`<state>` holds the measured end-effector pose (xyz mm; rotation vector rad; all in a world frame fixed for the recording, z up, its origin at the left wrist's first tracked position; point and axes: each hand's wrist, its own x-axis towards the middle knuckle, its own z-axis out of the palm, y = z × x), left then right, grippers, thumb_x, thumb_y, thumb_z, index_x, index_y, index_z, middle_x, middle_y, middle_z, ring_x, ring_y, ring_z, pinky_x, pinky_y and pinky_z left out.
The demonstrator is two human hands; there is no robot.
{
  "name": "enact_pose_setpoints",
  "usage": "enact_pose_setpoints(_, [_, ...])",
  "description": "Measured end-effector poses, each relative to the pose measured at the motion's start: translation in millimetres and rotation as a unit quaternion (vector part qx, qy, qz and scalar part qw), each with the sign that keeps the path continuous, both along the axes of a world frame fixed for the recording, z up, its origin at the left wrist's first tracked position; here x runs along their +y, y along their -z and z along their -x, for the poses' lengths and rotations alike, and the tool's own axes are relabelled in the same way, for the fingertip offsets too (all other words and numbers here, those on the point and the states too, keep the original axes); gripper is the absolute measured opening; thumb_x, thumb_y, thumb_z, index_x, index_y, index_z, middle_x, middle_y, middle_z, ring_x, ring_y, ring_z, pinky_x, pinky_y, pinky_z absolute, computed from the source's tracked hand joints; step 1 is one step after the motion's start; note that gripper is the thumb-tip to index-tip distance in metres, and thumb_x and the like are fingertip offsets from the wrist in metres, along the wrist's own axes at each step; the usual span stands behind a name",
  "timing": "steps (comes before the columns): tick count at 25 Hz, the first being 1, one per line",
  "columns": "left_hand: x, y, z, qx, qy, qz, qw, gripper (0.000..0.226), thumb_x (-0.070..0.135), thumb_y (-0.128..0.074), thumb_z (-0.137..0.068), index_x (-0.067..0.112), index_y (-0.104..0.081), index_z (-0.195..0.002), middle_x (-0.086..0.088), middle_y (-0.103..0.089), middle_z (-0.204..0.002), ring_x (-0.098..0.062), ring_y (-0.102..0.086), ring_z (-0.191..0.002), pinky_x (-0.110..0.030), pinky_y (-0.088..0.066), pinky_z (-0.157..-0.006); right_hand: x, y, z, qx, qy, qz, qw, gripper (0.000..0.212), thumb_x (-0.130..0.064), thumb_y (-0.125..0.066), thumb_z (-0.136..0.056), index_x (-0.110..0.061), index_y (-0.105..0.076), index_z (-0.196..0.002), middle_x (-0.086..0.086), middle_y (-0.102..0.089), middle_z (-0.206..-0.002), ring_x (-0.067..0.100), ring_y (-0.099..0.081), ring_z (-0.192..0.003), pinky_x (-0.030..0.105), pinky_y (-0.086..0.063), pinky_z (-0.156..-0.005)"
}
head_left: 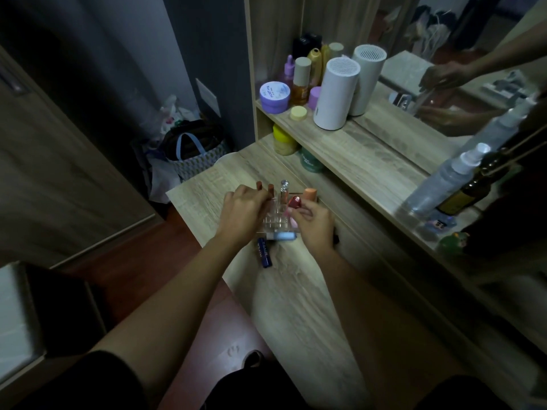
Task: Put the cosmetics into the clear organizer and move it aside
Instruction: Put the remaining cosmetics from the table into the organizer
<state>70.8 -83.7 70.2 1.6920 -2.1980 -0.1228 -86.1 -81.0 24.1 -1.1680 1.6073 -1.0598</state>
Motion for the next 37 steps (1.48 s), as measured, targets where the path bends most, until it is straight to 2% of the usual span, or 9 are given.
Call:
enact_pose_setpoints(2, [-4,5,0,-0.044,-0.003,0.021,0.999,0.019,0.026,-0.055,-0.089,0.015,-0.067,-0.1,-0.006,-0.071,-0.104,-0.031,-0.058,-0.099,-0.041,-0.039,-0.077,-4,4,-4,0.004,-0.007,0.004,1.0,0.03,-0.006,-0.067,-0.08,-0.006,-0.062,-0.111,0.013,-0.07,-0.101,0.016,-0.066,-0.088,0.037,-0.057,-0.084])
enact_pose_setpoints(12, [-21,24,-1,-0.111,-0.022,-0.041,0.993,0.026,0.03,-0.055,-0.089,0.023,-0.067,-0.111,-0.003,-0.051,-0.137,-0.028,-0.044,-0.119,-0.041,-0.033,-0.086,-17,19,-16,0.15,-0.054,0.019,0.987,0.029,-0.004,-0.065,-0.081,-0.005,-0.062,-0.11,0.013,-0.068,-0.106,0.018,-0.065,-0.091,0.029,-0.054,-0.082])
enact_pose_setpoints(17, [-24,25,-2,-0.095,-0.022,-0.026,0.995,0.027,0.032,-0.053,-0.091,0.022,-0.067,-0.111,-0.003,-0.054,-0.131,-0.027,-0.048,-0.114,-0.041,-0.034,-0.085,-22,18,-20,0.173,-0.047,-0.016,0.984,0.033,-0.004,-0.066,-0.081,-0.005,-0.059,-0.113,0.013,-0.069,-0.106,0.018,-0.066,-0.092,0.025,-0.053,-0.081])
enact_pose_setpoints(21, [-16,21,-3,-0.03,-0.049,0.017,0.998,0.026,0.032,-0.056,-0.09,0.016,-0.069,-0.106,-0.006,-0.063,-0.119,-0.029,-0.057,-0.102,-0.04,-0.04,-0.078,-17,12,-19,0.19,-0.036,-0.015,0.981,0.041,-0.004,-0.067,-0.079,-0.006,-0.057,-0.118,0.012,-0.068,-0.109,0.015,-0.064,-0.09,0.014,-0.046,-0.069])
enact_pose_setpoints(25, [11,31,-7,0.096,0.002,0.049,0.994,0.014,0.008,-0.067,-0.082,0.001,-0.068,-0.094,-0.018,-0.065,-0.098,-0.033,-0.061,-0.087,-0.036,-0.048,-0.077,3,13,-14,0.213,-0.04,0.011,0.976,0.031,-0.005,-0.062,-0.084,-0.004,-0.059,-0.115,0.017,-0.063,-0.113,0.019,-0.062,-0.093,0.026,-0.052,-0.08])
enact_pose_setpoints(28, [46,52,-9,0.118,0.057,-0.03,0.991,0.012,0.002,-0.065,-0.08,-0.002,-0.067,-0.091,-0.021,-0.061,-0.085,-0.033,-0.062,-0.075,-0.03,-0.042,-0.07,27,26,-8,0.295,-0.117,0.055,0.947,0.028,-0.004,-0.054,-0.087,-0.003,-0.062,-0.114,0.018,-0.062,-0.115,0.027,-0.058,-0.105,0.032,-0.045,-0.094])
enact_pose_setpoints(31, [68,75,-8,0.101,0.043,-0.146,0.983,0.022,0.014,-0.06,-0.087,0.004,-0.066,-0.106,-0.022,-0.057,-0.096,-0.035,-0.06,-0.082,-0.033,-0.048,-0.075,36,40,-6,0.38,-0.21,0.013,0.901,0.037,-0.008,-0.05,-0.09,-0.008,-0.052,-0.127,0.017,-0.051,-0.127,0.031,-0.049,-0.115,0.038,-0.041,-0.099])
enact_pose_setpoints(33, [76,87,-5,0.1,0.011,-0.183,0.978,0.026,0.022,-0.058,-0.09,0.007,-0.064,-0.109,-0.021,-0.054,-0.099,-0.033,-0.057,-0.086,-0.033,-0.048,-0.08,36,44,-7,0.439,-0.23,-0.007,0.868,0.041,-0.013,-0.049,-0.091,-0.011,-0.046,-0.132,0.015,-0.045,-0.13,0.03,-0.047,-0.114,0.039,-0.044,-0.095])
enact_pose_setpoints(37, [87,102,-3,0.082,-0.054,-0.24,0.966,0.026,0.035,-0.055,-0.089,0.012,-0.06,-0.1,-0.01,-0.057,-0.095,-0.025,-0.056,-0.084,-0.036,-0.049,-0.084,37,47,-9,0.506,-0.228,0.022,0.831,0.034,-0.019,-0.051,-0.09,-0.015,-0.047,-0.123,0.011,-0.05,-0.124,0.028,-0.048,-0.11,0.039,-0.045,-0.087])
